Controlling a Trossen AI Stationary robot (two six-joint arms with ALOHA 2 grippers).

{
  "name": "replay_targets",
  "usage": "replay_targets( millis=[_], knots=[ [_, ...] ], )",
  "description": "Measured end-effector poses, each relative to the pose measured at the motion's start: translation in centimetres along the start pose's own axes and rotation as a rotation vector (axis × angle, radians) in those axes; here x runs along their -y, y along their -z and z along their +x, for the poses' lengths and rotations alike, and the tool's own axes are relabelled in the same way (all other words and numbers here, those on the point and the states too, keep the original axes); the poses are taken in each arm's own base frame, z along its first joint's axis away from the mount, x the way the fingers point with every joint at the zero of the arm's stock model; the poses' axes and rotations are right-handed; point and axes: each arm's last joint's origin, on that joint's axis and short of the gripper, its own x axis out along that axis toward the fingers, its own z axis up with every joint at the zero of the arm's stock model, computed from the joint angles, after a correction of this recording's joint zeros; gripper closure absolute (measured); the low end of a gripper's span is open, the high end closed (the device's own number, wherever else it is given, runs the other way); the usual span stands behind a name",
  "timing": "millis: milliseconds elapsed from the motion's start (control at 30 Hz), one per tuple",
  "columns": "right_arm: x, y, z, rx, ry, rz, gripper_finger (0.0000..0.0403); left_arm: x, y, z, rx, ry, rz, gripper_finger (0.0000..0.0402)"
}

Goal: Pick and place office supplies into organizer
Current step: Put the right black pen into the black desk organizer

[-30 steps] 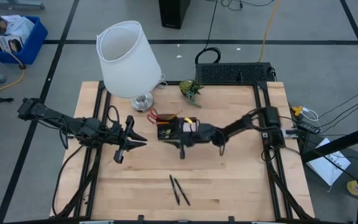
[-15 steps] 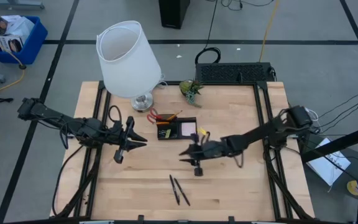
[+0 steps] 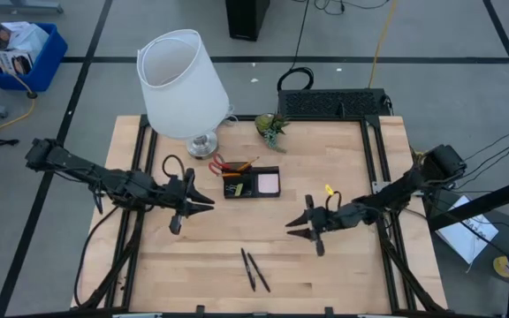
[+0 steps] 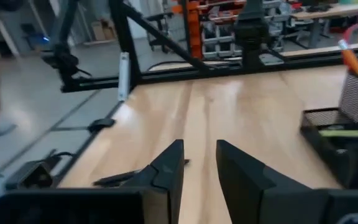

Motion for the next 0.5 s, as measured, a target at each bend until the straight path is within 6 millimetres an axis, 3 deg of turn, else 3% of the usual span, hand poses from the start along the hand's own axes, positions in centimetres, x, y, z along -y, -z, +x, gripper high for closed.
replay_targets(
  millis=[267,500],
  knots=[
    [-0.2,1.0,-1.4,0.018,-0.041,0.105,0.0316,0.0,0.5,1.1,-0.004,-0.038,0.013,0.0334],
    [-3.7,1.1,1.1,-0.204,-0.074,0.011,0.0316,-0.1,0.7,1.3,-0.009,-0.048,0.039,0.0334]
  ],
)
